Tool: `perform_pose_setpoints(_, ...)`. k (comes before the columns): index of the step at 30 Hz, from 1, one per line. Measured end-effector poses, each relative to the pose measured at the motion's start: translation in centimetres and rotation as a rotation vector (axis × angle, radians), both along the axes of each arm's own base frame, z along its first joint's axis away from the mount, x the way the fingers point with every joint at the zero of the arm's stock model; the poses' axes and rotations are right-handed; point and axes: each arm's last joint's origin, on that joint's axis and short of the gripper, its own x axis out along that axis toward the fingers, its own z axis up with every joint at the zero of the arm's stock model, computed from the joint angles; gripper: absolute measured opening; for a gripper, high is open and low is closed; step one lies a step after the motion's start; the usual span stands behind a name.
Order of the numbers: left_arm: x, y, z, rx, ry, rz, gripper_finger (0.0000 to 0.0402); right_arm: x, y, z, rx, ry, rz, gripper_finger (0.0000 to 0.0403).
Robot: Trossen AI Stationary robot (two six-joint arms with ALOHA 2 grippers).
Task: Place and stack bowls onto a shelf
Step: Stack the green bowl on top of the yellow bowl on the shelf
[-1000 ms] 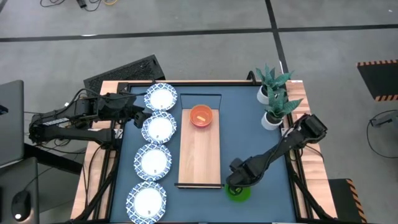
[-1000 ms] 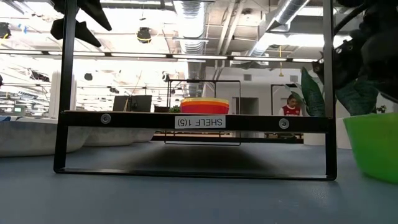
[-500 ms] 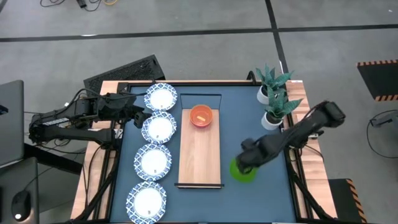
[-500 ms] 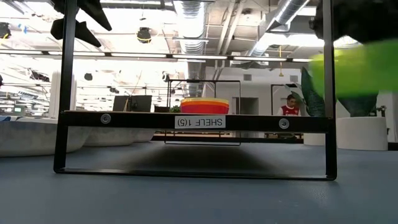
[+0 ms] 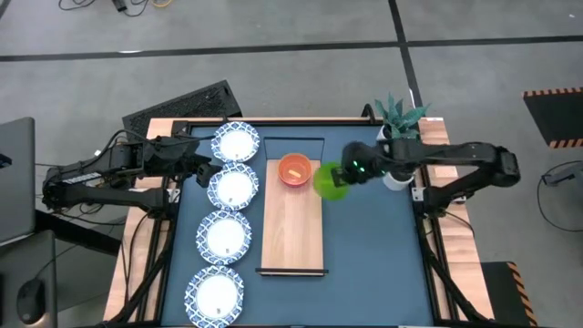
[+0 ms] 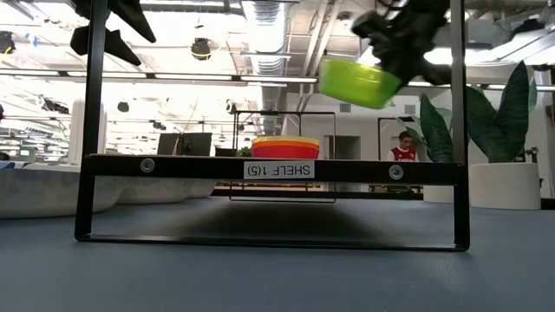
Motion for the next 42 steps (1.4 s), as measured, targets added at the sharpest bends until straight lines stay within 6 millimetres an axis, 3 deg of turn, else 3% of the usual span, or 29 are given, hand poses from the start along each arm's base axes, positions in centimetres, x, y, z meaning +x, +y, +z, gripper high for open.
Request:
perform_pose_setpoints(10,0.0,0.0,0.0,0.003,-0.001,0.008,0.0272,5.9,-4.0,2.1,-0.104,-0.048,0.116,0.0022)
perform_pose_setpoints(17,0.0,0.0,0.0,0.003,0.000,0.009,0.0272,9.3,-6.2,0.3,-0.090,0.023,0.186,0.0022)
perform_pose_setpoints(22,0.0,0.0,0.0,0.003,0.000,0.009,0.0272,10.3,-7.7,-1.4,-0.074,0.071,0.182,0.0022)
perform_pose_setpoints(27,0.0,0.0,0.0,0.003,0.000,0.009,0.0272,10.4,-8.6,-2.0,-0.051,0.073,0.182,0.0022)
perform_pose_setpoints(37,0.0,0.0,0.0,0.003,0.000,0.009,0.0272,10.3,-9.0,-2.1,-0.042,0.074,0.192,0.0022)
perform_pose_setpoints(42,0.0,0.0,0.0,0.003,-0.001,0.009,0.0272,11.0,-9.2,-4.0,-0.017,0.124,0.194,0.0026)
